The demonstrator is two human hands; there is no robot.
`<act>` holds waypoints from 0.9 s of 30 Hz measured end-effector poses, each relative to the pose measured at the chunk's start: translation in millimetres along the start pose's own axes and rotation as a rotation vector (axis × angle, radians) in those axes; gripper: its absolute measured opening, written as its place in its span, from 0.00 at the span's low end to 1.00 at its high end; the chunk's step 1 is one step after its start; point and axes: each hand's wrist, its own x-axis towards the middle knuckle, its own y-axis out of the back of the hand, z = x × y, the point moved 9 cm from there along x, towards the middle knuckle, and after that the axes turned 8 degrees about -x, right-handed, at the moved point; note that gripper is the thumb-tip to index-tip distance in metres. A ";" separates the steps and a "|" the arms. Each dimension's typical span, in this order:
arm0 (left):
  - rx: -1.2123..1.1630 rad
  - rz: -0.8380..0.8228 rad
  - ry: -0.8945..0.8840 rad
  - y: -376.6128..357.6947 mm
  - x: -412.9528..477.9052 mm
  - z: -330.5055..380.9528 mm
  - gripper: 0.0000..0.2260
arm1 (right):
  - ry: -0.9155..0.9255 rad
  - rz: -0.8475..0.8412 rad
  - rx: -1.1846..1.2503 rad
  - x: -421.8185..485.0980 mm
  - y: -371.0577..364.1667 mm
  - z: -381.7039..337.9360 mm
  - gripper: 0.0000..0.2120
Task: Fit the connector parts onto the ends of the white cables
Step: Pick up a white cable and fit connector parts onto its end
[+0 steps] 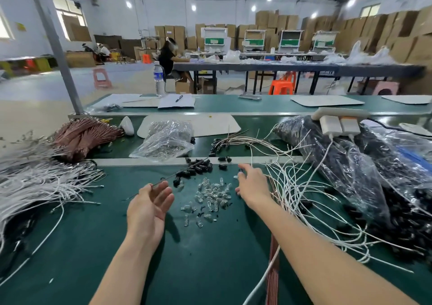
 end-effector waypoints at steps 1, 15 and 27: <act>0.017 0.000 0.004 -0.6 1.3 -0.5 0.09 | -0.018 -0.003 -0.011 6.3 -2.0 1.8 0.19; 0.250 -0.153 -0.104 -23.6 -12.0 3.3 0.07 | 0.047 -0.071 -0.236 26.9 2.1 -5.4 0.15; 0.430 -0.271 -0.224 -39.0 -26.1 -7.4 0.07 | -0.314 -0.277 1.660 -56.1 -17.5 1.6 0.12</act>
